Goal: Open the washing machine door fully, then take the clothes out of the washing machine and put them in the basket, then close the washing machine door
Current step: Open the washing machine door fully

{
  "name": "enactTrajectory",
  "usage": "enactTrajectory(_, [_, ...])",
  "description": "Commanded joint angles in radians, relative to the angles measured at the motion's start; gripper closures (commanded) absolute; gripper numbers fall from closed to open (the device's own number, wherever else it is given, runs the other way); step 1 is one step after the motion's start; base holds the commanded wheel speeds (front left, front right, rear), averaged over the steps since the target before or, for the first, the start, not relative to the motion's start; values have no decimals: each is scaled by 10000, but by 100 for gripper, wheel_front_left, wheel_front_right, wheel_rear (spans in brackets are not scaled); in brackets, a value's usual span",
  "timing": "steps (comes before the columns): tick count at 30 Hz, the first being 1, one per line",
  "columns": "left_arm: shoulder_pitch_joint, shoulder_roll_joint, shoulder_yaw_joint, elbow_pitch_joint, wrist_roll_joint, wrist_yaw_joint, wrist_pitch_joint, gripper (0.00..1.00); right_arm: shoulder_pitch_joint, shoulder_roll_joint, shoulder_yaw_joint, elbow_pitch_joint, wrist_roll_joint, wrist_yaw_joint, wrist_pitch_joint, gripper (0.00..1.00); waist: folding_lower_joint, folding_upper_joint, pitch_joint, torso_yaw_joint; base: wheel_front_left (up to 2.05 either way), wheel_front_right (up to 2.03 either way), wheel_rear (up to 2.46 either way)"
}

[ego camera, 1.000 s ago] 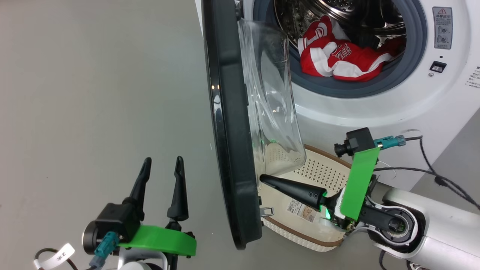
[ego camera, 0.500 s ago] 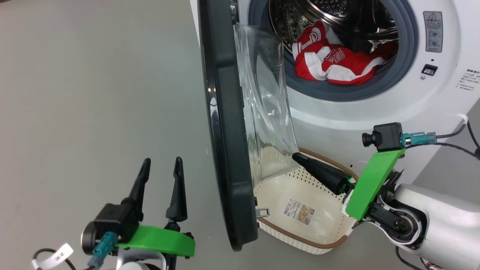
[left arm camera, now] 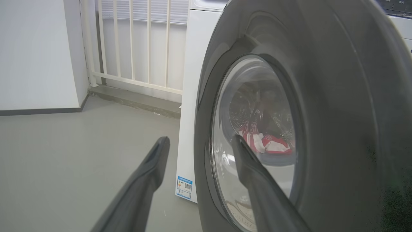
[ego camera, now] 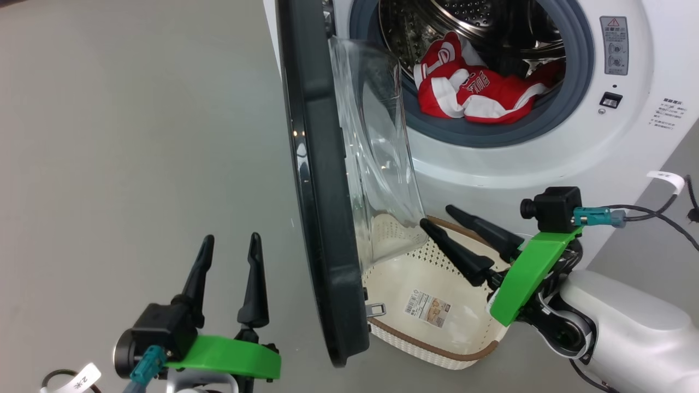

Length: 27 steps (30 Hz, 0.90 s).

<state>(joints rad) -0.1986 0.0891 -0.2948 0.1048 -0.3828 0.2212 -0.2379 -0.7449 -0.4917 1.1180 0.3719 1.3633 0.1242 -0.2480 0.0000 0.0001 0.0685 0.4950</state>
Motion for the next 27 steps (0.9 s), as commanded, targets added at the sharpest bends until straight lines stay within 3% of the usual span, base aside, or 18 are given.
enactTrajectory(1, [-44,233,334,-295,-37,85,-21,0,270,-8,-252,-75,-325,65,-133,0,0,-1,2,-26,0,0,0])
enactTrajectory(9, [74,287,345,-443,-22,139,-68,0,2344,1136,-3641,45,-4416,65,-136,0,0,-1,-10,-184,0,0,0])
enactTrajectory(18, [140,301,349,-528,12,121,-142,0,4838,3069,-7224,-1289,-8911,65,327,0,0,-1,-16,-263,0,0,0])
enactTrajectory(22, [185,290,354,-572,54,92,-177,0,5845,3949,-8417,-2278,-10247,65,703,0,0,-1,-9,-272,0,0,0])
enactTrajectory(27, [252,256,381,-564,104,62,-208,0,6680,4358,-9206,-3272,-11261,65,909,0,0,-1,58,-300,0,0,0])
